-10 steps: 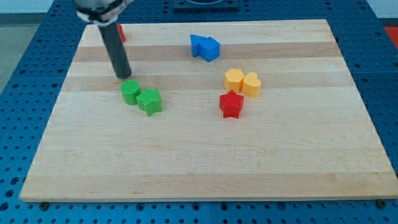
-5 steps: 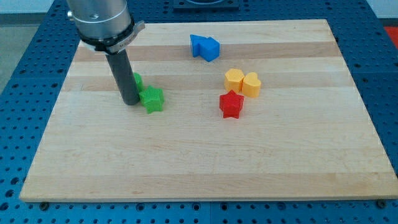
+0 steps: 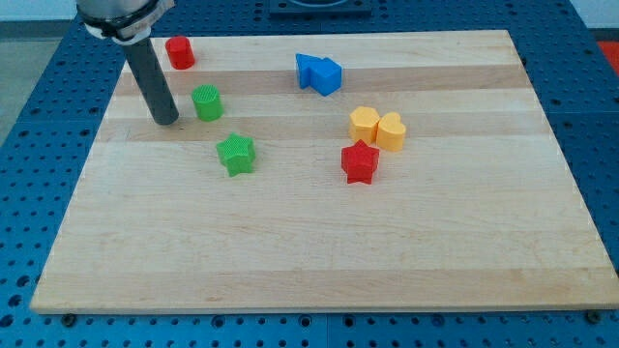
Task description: Move the green circle to the left of the blue triangle
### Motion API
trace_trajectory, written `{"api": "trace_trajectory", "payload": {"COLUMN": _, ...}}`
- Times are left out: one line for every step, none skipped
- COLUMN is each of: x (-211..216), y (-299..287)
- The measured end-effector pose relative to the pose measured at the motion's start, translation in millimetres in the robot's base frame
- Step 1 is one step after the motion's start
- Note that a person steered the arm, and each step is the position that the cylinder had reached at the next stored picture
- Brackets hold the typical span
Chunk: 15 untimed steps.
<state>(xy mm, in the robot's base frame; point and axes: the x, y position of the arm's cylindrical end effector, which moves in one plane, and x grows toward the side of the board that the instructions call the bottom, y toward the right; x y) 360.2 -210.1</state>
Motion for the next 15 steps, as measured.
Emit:
{"api": "trace_trajectory", "payload": {"x": -1.4, "y": 31.9}}
{"api": "trace_trajectory", "payload": {"x": 0.8, "y": 59.1}}
{"api": "trace_trajectory", "payload": {"x": -13.4, "y": 64.6}}
{"api": "trace_trajectory", "payload": {"x": -27.4, "y": 76.8}}
{"api": "trace_trajectory", "payload": {"x": -40.5, "y": 92.0}}
{"api": "trace_trajectory", "payload": {"x": -54.8, "y": 104.0}}
{"api": "trace_trajectory", "payload": {"x": -72.4, "y": 106.0}}
{"api": "trace_trajectory", "payload": {"x": -82.6, "y": 112.9}}
{"api": "trace_trajectory", "payload": {"x": -82.7, "y": 121.5}}
{"api": "trace_trajectory", "payload": {"x": -81.7, "y": 124.1}}
{"api": "trace_trajectory", "payload": {"x": -75.5, "y": 133.2}}
{"api": "trace_trajectory", "payload": {"x": -75.5, "y": 153.6}}
{"api": "trace_trajectory", "payload": {"x": -76.2, "y": 167.6}}
{"api": "trace_trajectory", "payload": {"x": -76.2, "y": 167.8}}
{"api": "trace_trajectory", "payload": {"x": -82.8, "y": 161.5}}
